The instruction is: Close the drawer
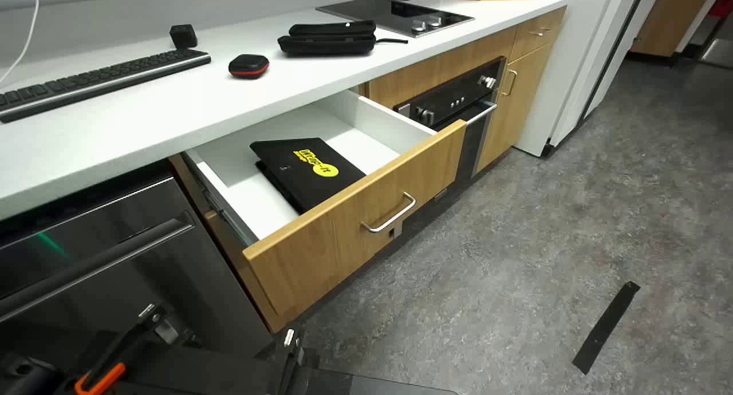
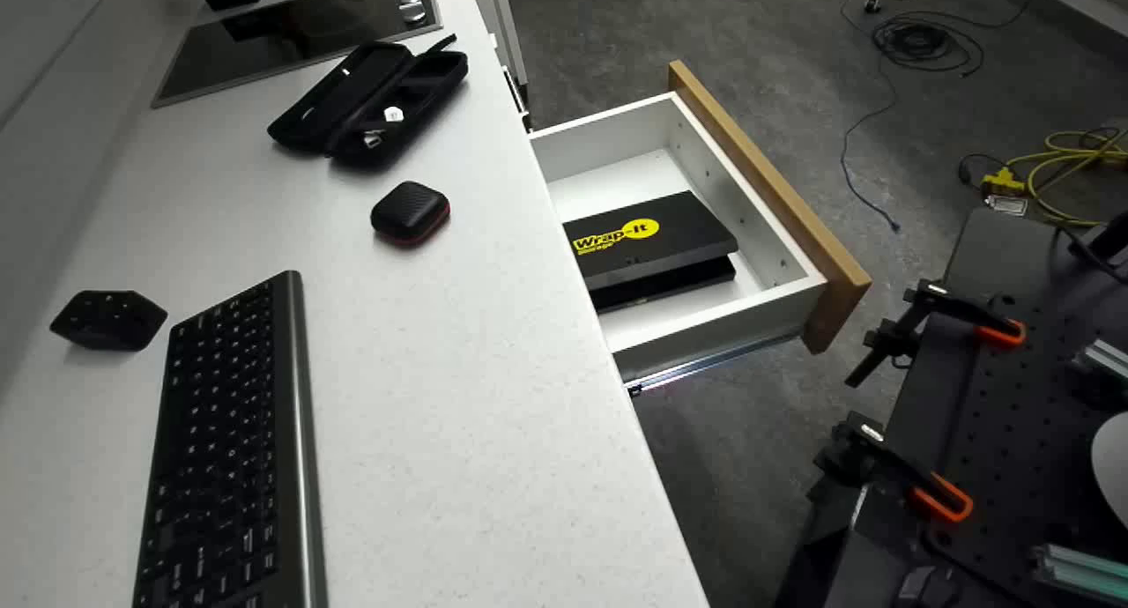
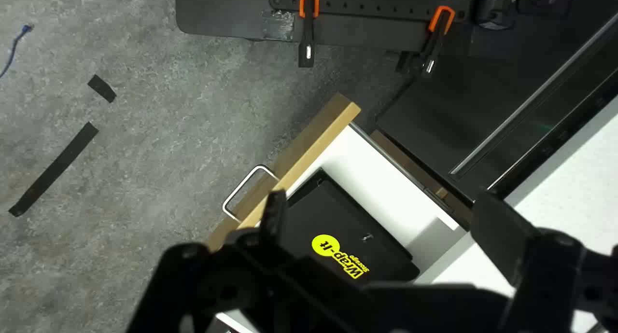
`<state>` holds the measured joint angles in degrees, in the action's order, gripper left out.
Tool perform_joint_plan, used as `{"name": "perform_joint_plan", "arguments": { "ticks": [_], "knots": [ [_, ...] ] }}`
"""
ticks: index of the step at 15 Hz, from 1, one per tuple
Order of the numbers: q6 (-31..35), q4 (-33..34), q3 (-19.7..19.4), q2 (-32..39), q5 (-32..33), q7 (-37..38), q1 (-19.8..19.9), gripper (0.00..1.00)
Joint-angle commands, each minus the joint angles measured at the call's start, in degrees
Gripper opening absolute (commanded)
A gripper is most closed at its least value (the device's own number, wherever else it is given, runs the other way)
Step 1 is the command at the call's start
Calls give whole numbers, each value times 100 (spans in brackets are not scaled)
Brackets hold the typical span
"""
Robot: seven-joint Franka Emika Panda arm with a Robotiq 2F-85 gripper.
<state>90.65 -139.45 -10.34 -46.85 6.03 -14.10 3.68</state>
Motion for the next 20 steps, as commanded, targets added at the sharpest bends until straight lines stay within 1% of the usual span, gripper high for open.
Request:
{"name": "perform_joint_plan", "arguments": {
  "ticks": [1,5,8,12,14,16,18,19,20],
  "knots": [
    [-14,14,-7,14,4,9,-15,100],
    [46,-7,-52,48,21,-8,6,100],
    [609,-115,-308,382,244,41,223,100],
    [2052,-294,-860,1432,650,249,742,100],
    [2733,-313,-1075,2078,597,312,949,100],
    [3360,-302,-1154,2695,534,427,1134,100],
    [3798,-225,-1170,3297,487,610,1267,100],
    [3738,-139,-1169,3559,456,654,1328,100],
    [3546,-60,-1198,3704,321,541,1339,100]
  ]
}}
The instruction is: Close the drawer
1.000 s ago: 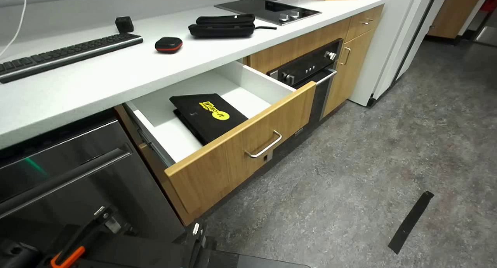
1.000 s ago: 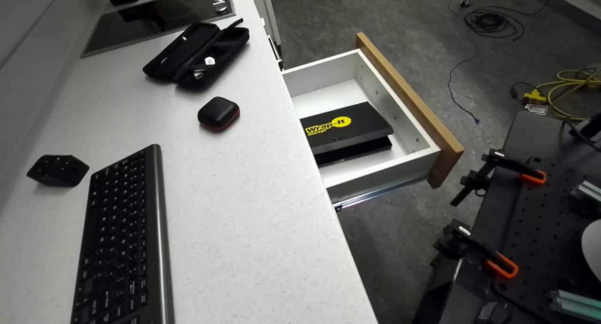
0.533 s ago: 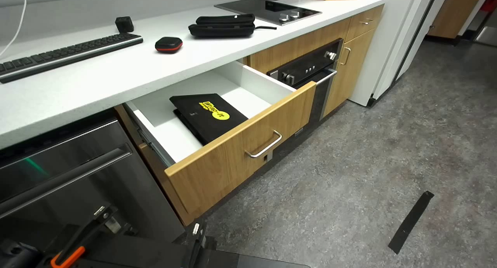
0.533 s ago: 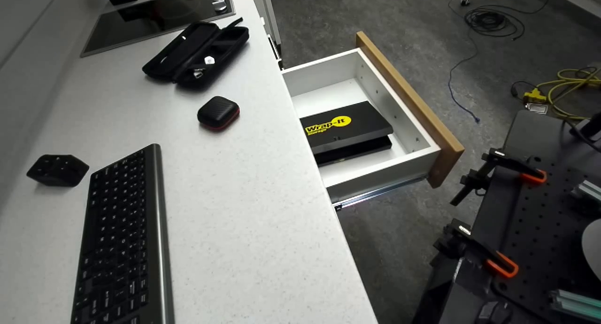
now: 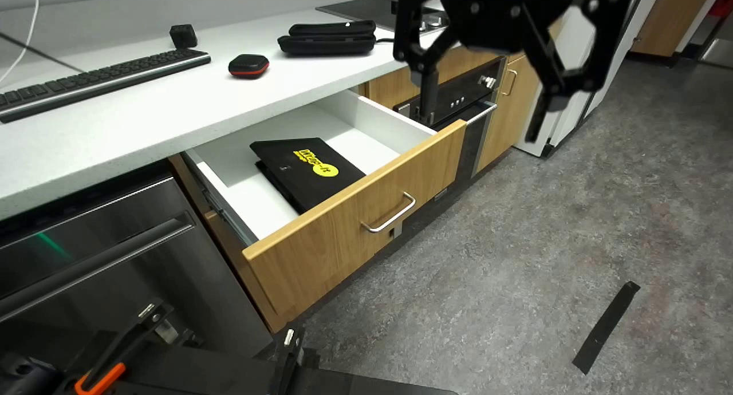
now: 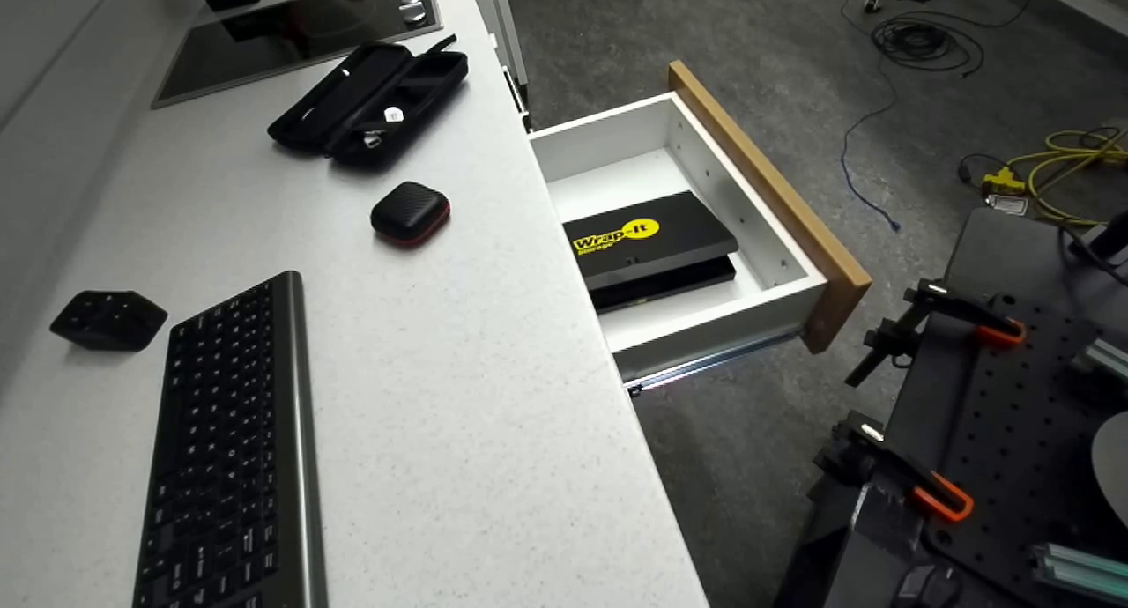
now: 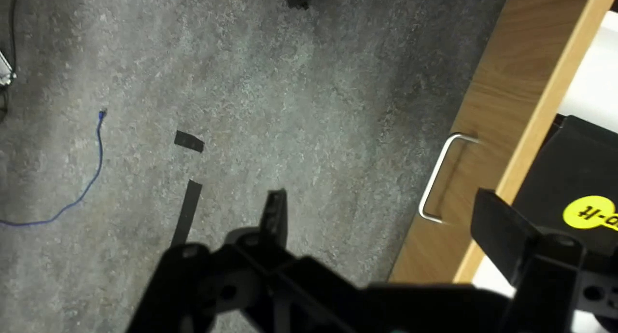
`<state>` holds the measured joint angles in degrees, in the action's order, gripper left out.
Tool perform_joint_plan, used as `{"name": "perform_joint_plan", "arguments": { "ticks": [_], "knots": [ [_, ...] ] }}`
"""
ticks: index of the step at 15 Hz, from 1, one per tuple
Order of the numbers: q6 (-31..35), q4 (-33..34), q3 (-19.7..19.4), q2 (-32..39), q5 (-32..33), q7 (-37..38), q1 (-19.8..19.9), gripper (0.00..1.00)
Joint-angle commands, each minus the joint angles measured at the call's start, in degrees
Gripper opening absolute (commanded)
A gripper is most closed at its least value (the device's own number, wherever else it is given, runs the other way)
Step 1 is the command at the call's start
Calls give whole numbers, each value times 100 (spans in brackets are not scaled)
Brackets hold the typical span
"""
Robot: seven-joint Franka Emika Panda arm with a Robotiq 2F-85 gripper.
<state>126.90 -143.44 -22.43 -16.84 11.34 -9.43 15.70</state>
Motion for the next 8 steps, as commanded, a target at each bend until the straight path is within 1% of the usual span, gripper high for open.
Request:
{"name": "perform_joint_plan", "arguments": {
  "ticks": [1,3,7,8],
  "knots": [
    [11,48,117,262,-84,3,164,100],
    [12,159,106,616,-114,13,198,100],
    [8,269,104,721,-117,21,201,100],
    [262,230,127,776,-128,206,195,100]
  ]
}}
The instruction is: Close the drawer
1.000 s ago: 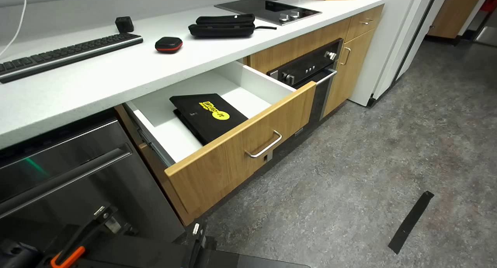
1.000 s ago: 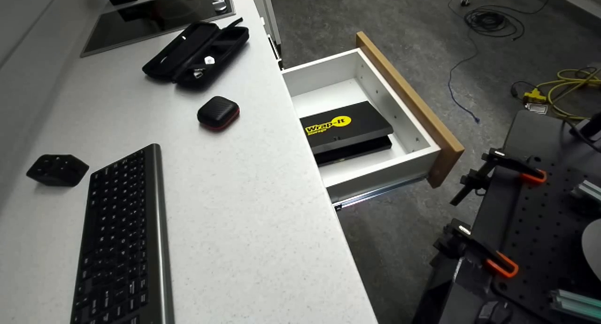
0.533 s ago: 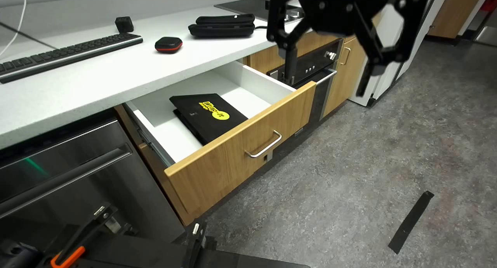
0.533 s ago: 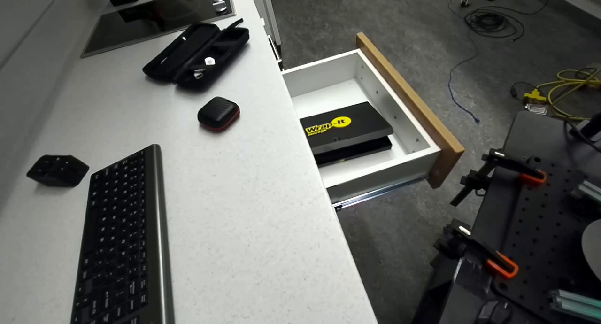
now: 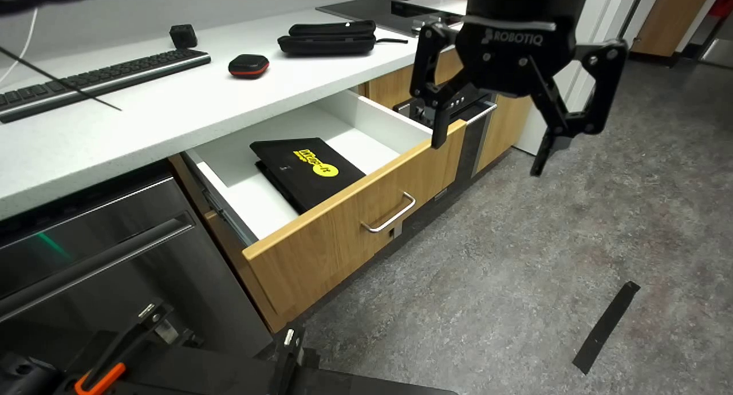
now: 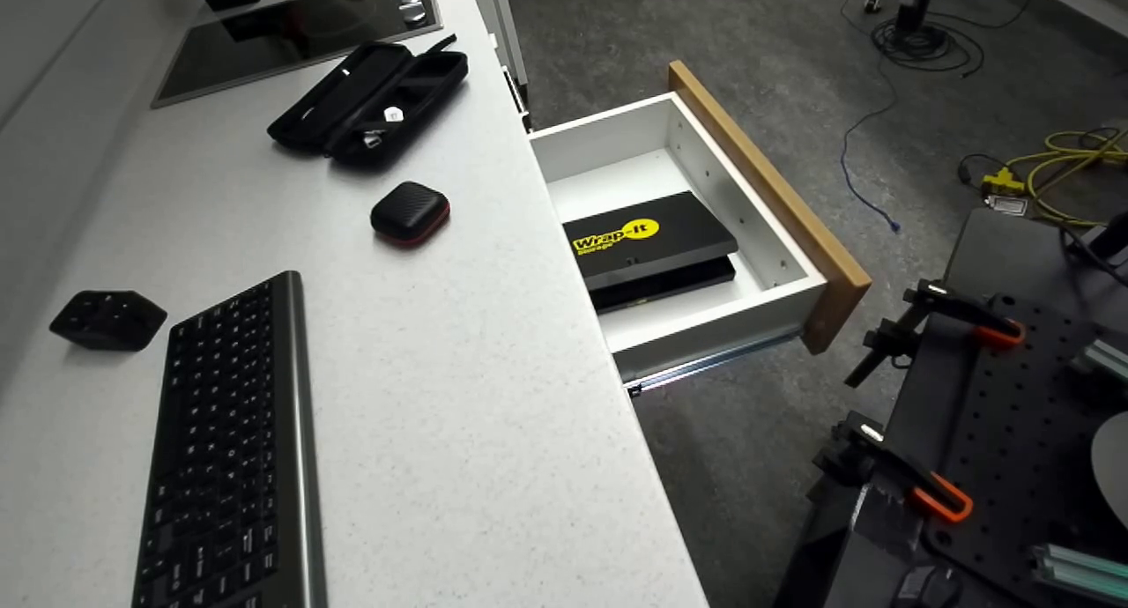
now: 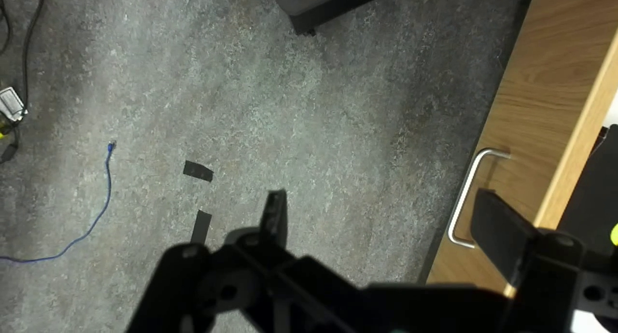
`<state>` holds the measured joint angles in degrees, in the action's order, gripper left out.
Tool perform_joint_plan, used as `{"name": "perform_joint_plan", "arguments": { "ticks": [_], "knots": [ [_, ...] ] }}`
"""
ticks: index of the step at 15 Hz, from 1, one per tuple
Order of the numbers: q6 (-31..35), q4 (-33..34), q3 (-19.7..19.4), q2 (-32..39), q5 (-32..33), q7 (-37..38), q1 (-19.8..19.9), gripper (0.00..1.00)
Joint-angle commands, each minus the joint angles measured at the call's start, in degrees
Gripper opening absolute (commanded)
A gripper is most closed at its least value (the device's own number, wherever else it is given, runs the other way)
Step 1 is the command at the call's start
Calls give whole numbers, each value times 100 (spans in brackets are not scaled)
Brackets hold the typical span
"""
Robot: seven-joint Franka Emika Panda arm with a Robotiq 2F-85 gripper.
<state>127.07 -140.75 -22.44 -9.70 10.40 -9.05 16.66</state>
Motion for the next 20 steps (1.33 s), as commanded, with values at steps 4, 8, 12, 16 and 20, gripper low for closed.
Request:
{"name": "perform_joint_plan", "arguments": {
  "ticks": [4,8,12,16,20],
  "knots": [
    [1592,77,170,1083,78,991,138,100],
    [2600,444,116,2309,130,1767,89,100],
    [3038,901,92,3297,-235,2114,-13,100],
    [2875,846,87,3331,-405,1898,-61,100],
    [3036,855,-18,3390,-303,2041,-153,100]
  ]
}}
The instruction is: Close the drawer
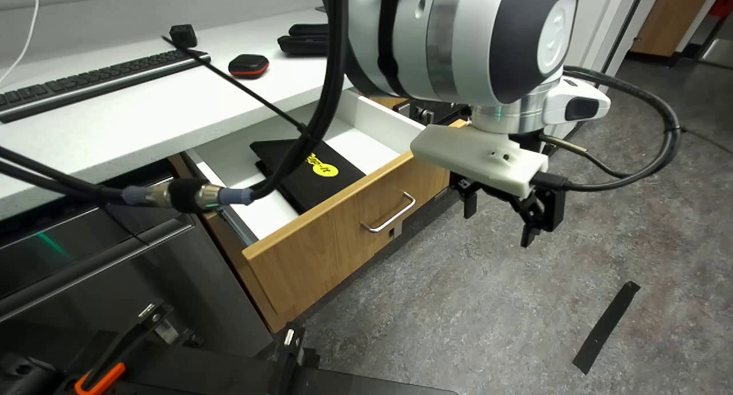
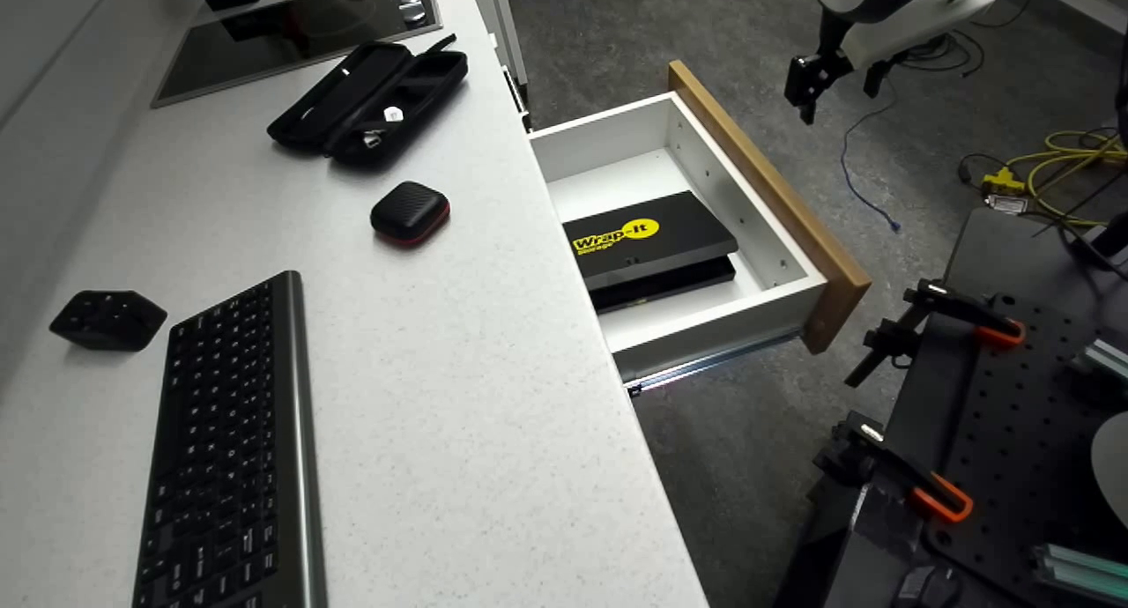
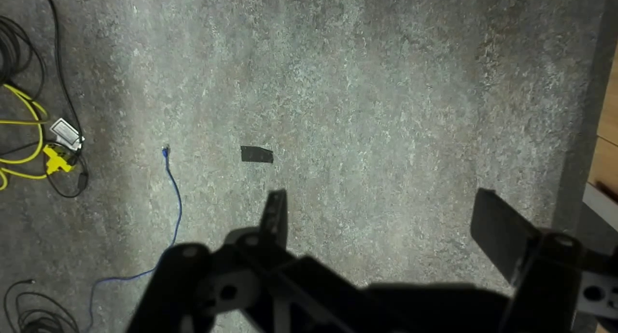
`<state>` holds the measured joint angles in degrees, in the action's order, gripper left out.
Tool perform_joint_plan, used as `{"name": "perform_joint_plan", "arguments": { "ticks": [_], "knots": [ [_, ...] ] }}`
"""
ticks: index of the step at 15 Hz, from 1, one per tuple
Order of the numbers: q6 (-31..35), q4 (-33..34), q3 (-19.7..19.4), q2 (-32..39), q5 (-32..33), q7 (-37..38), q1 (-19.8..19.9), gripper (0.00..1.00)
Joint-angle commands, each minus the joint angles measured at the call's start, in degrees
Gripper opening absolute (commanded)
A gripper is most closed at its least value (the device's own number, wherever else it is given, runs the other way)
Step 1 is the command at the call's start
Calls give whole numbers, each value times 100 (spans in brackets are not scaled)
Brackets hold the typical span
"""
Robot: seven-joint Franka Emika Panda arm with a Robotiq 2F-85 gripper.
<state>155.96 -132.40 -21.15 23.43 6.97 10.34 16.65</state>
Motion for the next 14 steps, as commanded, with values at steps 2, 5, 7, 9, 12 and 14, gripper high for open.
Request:
{"name": "perform_joint_plan", "arguments": {
  "ticks": [2,5,7,9,12,14],
  "knots": [
    [357,113,-215,332,123,278,-288,100],
    [722,231,-231,743,66,462,-487,100],
    [1032,313,-211,1003,-36,547,-621,100],
    [1278,405,-178,1222,-151,568,-742,100],
    [1245,553,227,1330,-437,269,-591,100],
    [1125,652,577,1329,-606,52,-452,100]
  ]
}}
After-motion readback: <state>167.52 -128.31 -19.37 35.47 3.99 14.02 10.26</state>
